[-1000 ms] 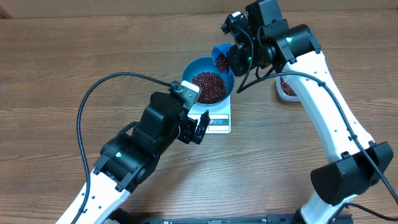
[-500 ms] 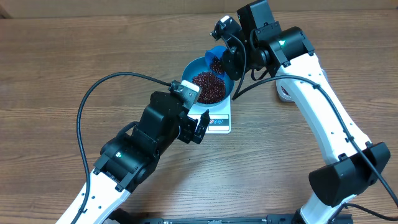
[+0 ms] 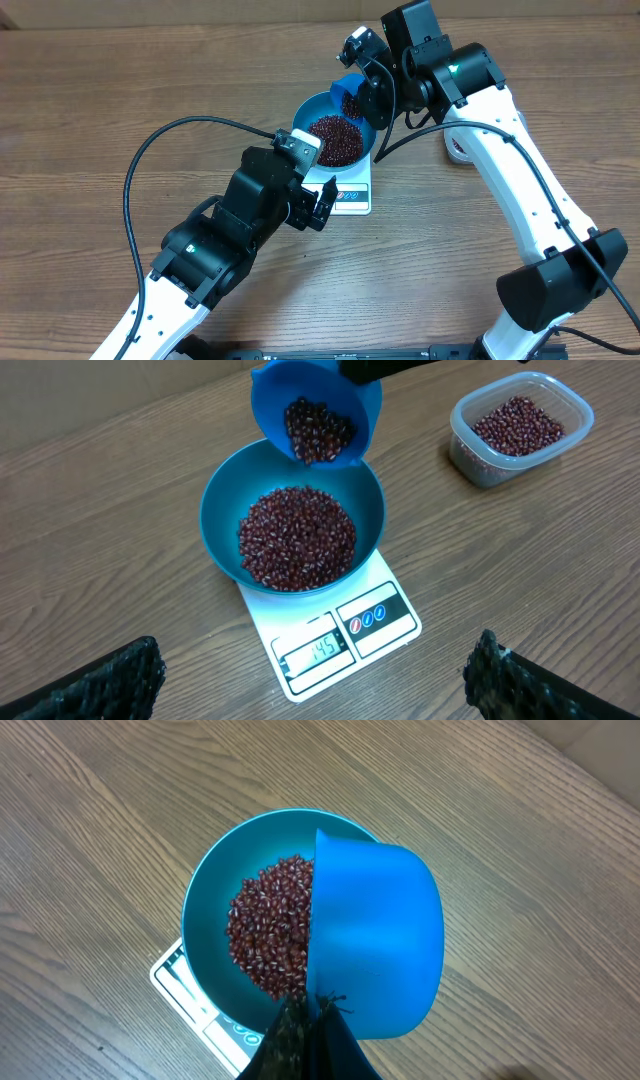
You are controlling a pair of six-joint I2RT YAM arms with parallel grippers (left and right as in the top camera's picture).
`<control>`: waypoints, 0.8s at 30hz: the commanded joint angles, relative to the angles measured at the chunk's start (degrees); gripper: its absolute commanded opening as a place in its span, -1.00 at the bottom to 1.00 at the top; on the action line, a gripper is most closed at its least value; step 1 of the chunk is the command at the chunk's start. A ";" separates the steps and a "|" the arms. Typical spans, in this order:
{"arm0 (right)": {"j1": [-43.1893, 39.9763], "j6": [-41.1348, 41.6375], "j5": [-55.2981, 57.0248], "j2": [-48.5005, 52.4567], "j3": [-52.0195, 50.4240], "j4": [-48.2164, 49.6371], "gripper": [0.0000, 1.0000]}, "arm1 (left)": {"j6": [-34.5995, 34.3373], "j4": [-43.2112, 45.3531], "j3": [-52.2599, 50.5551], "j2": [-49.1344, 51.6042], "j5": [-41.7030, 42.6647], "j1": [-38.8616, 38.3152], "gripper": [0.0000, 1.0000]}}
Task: Scoop item into bowl and weigh 150g on scale
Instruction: 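Tilt the scoop with right gripper to pour beans into the teal bowl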
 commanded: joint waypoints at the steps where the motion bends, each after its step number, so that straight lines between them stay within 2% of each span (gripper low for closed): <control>1: 0.33 -0.76 0.15 -0.63 1.03 0.81 -0.92 | 0.28 0.26 -0.07 -0.17 -0.52 0.26 0.99; 24: 0.33 -5.46 0.15 -0.63 1.03 1.05 -0.92 | 0.26 0.24 -0.07 -0.17 -0.52 0.26 0.99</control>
